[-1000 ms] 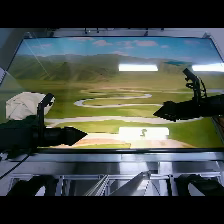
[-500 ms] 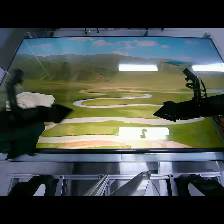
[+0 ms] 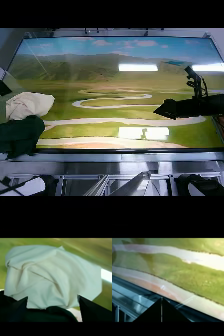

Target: Fold the shirts.

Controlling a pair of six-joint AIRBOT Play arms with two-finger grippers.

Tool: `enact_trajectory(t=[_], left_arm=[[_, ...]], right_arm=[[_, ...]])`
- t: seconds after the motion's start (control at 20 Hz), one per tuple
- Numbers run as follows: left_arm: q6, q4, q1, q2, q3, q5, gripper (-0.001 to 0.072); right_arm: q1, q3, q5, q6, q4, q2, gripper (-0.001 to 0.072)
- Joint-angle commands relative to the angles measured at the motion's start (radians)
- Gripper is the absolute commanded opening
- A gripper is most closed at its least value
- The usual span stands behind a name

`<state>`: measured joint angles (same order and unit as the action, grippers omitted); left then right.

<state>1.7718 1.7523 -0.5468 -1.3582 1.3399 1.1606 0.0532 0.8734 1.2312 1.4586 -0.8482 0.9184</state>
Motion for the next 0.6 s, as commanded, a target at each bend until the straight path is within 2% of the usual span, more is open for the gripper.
enact_trajectory(t=[0.0, 0.2, 0.3, 0.35, 0.4, 0.45, 0.55], left_arm=[[0.000, -0.031, -0.057, -0.272, 0.123, 0.099, 0.0720], [0.001, -0.032, 0.002, -0.437, 0.186, 0.085, 0.0719], [0.001, -0.032, 0.037, -0.500, 0.224, 0.117, 0.0690], [0.001, -0.032, 0.055, -0.521, 0.243, 0.134, 0.0529], [0.001, -0.032, 0.074, -0.537, 0.270, 0.166, 0.0110], [0.010, -0.023, 0.091, -0.545, 0.304, 0.197, 0.0013], [0.035, 0.048, 0.134, -0.533, 0.392, 0.283, 0.0015]], right_arm=[[0.000, 0.000, -0.024, 0.000, 0.001, 0.000, 0.0025], [0.000, 0.000, -0.023, 0.000, 0.000, 0.000, 0.0024], [0.000, 0.000, -0.023, 0.000, 0.000, 0.000, 0.0024], [0.000, 0.000, -0.023, 0.000, 0.000, 0.000, 0.0025], [0.000, 0.000, -0.023, 0.000, 0.000, 0.000, 0.0024], [0.000, 0.000, -0.023, 0.000, 0.001, 0.000, 0.0024], [0.000, 0.000, -0.023, 0.000, 0.001, 0.000, 0.0025]])
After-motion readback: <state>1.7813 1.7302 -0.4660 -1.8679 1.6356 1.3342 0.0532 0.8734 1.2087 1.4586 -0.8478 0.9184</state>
